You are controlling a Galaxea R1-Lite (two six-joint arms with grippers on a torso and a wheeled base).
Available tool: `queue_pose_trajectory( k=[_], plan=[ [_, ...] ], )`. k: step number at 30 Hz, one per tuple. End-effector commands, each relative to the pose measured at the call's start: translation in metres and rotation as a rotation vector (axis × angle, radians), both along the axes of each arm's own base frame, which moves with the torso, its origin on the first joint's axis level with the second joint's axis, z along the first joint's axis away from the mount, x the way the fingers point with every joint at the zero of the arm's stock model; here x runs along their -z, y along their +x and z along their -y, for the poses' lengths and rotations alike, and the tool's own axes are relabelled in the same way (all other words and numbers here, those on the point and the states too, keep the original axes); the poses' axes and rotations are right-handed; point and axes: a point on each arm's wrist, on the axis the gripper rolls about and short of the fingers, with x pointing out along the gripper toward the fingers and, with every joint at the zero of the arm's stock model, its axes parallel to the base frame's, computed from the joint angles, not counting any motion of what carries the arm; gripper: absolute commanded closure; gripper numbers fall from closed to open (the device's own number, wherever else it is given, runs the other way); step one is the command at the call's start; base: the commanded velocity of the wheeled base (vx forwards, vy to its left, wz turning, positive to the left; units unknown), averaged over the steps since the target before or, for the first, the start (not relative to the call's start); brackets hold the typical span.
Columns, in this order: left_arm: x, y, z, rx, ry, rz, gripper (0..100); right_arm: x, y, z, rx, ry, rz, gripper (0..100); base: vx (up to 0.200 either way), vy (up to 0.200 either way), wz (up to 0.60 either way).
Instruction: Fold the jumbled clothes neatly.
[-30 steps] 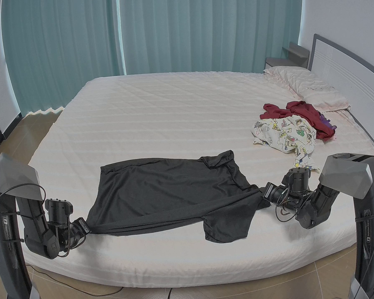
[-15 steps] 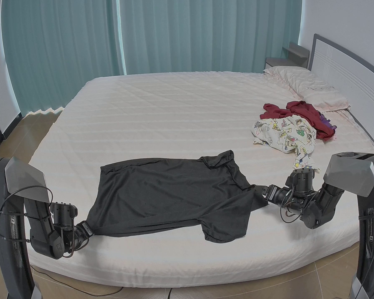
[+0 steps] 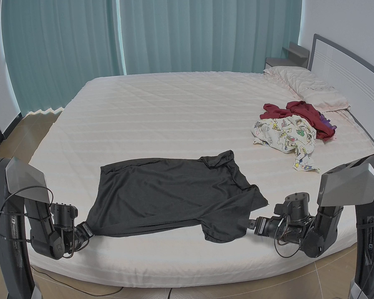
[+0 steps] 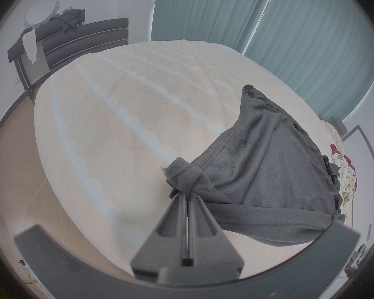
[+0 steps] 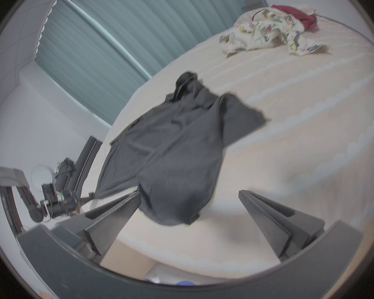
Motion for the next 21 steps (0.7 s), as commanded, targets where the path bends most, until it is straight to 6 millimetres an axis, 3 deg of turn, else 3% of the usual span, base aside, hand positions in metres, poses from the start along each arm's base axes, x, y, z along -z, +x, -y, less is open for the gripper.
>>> queue_pose_trajectory(
  k=[1,12,13,21],
  plan=[
    [0.001,-0.001,0.0,-0.001,0.0,-0.003,100,0.016,-0.014,-0.016,-0.069,-0.022,-0.06,0,0.0,0.0,0.0],
    [0.001,-0.001,0.0,0.0,0.001,-0.003,100,0.019,-0.009,-0.027,-0.092,-0.023,-0.051,0,0.0,0.0,0.0],
    [0.001,-0.001,0.0,0.0,0.001,-0.005,100,0.019,-0.007,-0.028,-0.092,-0.022,-0.049,100,0.0,0.0,0.0],
    [0.001,-0.002,0.0,0.001,-0.001,-0.005,100,0.022,0.002,-0.031,-0.056,-0.048,-0.044,100,0.0,0.0,0.0]
  ],
)
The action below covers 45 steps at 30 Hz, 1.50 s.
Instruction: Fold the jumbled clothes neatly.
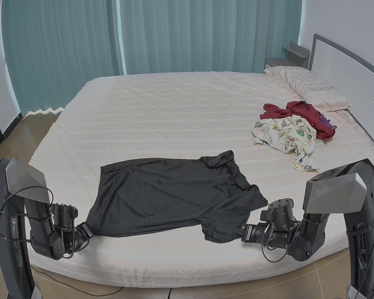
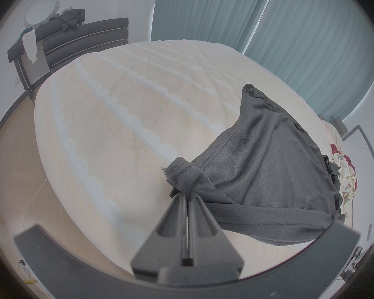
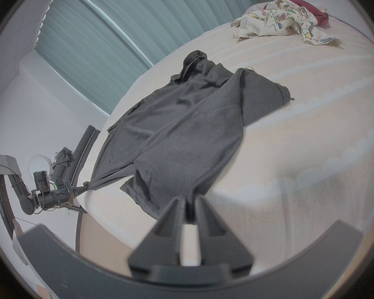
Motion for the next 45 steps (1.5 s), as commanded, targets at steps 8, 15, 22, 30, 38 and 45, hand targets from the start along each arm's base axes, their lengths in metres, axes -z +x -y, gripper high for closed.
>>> queue_pose_trajectory(
  k=[8,15,22,30,38,45],
  plan=[
    [-0.005,-0.009,0.003,0.018,0.011,0.041,100,-0.031,-0.031,0.033,0.035,-0.004,-0.053,100,0.0,0.0,0.0],
    [-0.01,-0.035,0.01,0.113,0.079,0.034,100,-0.046,-0.07,0.053,0.005,0.004,-0.132,100,0.0,0.0,0.0],
    [-0.011,-0.059,0.009,0.186,0.177,-0.066,100,-0.032,-0.101,0.063,-0.066,-0.103,-0.228,100,0.0,0.0,0.0],
    [0.004,-0.067,0.008,0.189,0.275,-0.171,100,-0.017,-0.116,0.067,-0.137,-0.189,-0.295,100,0.0,0.0,0.0],
    [0.006,-0.068,0.007,0.191,0.278,-0.174,100,-0.01,-0.12,0.064,-0.156,-0.2,-0.289,100,0.0,0.0,0.0],
    [0.006,-0.069,0.008,0.195,0.273,-0.18,0,-0.008,-0.119,0.062,-0.166,-0.197,-0.261,0,0.0,0.0,0.0]
  ],
)
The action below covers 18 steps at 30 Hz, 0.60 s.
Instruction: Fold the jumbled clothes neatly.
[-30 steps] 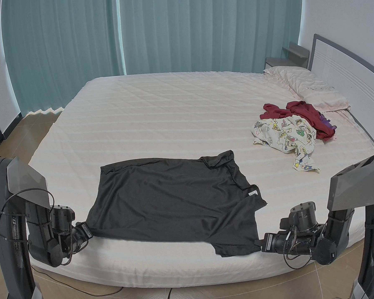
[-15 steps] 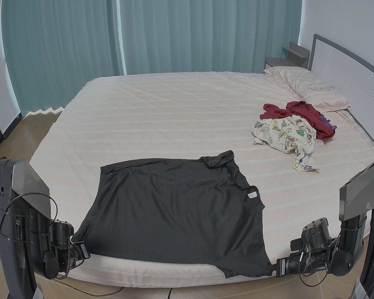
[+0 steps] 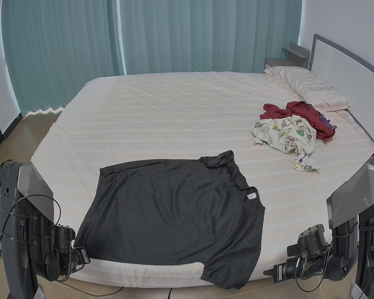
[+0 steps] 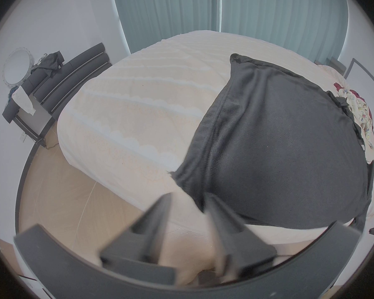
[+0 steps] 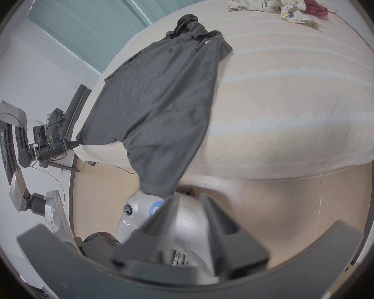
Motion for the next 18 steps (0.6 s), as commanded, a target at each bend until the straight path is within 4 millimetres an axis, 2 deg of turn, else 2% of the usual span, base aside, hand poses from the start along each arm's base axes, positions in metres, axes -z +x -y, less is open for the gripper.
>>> queue_pose_trajectory(
  k=[1,8,14,15,18],
  plan=[
    [0.002,-0.001,0.001,0.003,-0.002,-0.009,0,0.005,-0.002,0.0,-0.003,-0.005,-0.011,0,0.0,0.0,0.0],
    [-0.007,0.001,0.0,-0.003,-0.009,0.051,0,-0.004,0.01,0.003,0.074,0.036,0.108,0,0.0,0.0,0.0],
    [-0.034,0.004,-0.002,0.0,-0.027,0.166,0,-0.012,0.02,0.011,0.139,0.073,0.172,0,0.0,0.0,0.0],
    [-0.045,0.004,-0.003,0.012,-0.045,0.211,0,-0.017,0.022,0.014,0.156,0.08,0.192,0,0.0,0.0,0.0],
    [-0.055,0.005,-0.004,0.019,-0.057,0.258,0,-0.022,0.025,0.017,0.173,0.088,0.216,0,0.0,0.0,0.0]
  ],
)
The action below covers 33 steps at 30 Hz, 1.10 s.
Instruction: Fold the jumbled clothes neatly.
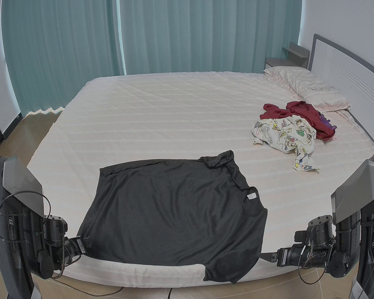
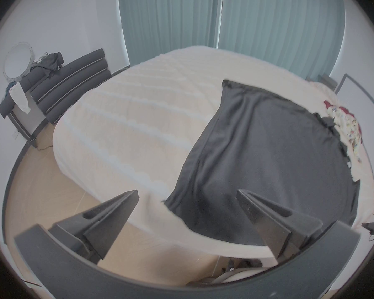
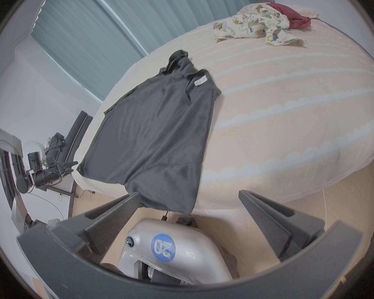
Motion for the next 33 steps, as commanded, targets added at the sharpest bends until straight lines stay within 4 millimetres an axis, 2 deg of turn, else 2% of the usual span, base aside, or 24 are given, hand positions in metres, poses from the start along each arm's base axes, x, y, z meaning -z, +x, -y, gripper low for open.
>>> queue_pose_trajectory(
  k=[1,4,6,12,18,19,25,33],
  plan=[
    [-0.032,0.003,-0.003,0.002,-0.021,0.155,0,-0.015,0.006,0.009,0.05,0.027,0.072,0,0.0,0.0,0.0],
    [-0.036,0.007,-0.002,-0.014,-0.043,0.191,0,-0.022,0.011,0.01,0.063,0.044,0.11,0,0.0,0.0,0.0],
    [-0.038,0.016,-0.003,-0.042,-0.077,0.239,0,-0.026,0.017,0.009,0.086,0.072,0.138,0,0.0,0.0,0.0],
    [-0.037,0.02,-0.003,-0.059,-0.098,0.252,0,-0.027,0.026,0.007,0.092,0.091,0.165,0,0.2,0.0,0.0],
    [-0.036,0.019,-0.003,-0.05,-0.103,0.245,0,-0.027,0.045,0.001,0.092,0.112,0.219,0,0.2,0.0,0.0],
    [-0.036,0.019,-0.003,-0.05,-0.103,0.245,0,-0.027,0.045,0.001,0.092,0.112,0.219,0,0.0,0.0,0.0],
    [-0.036,0.021,-0.001,-0.021,-0.131,0.247,0,-0.02,0.074,-0.01,0.084,0.115,0.219,0,0.0,0.0,0.0],
    [-0.036,0.026,-0.002,-0.049,-0.183,0.276,0,-0.023,0.088,-0.019,0.105,0.155,0.205,0,0.0,0.0,0.0]
  ],
)
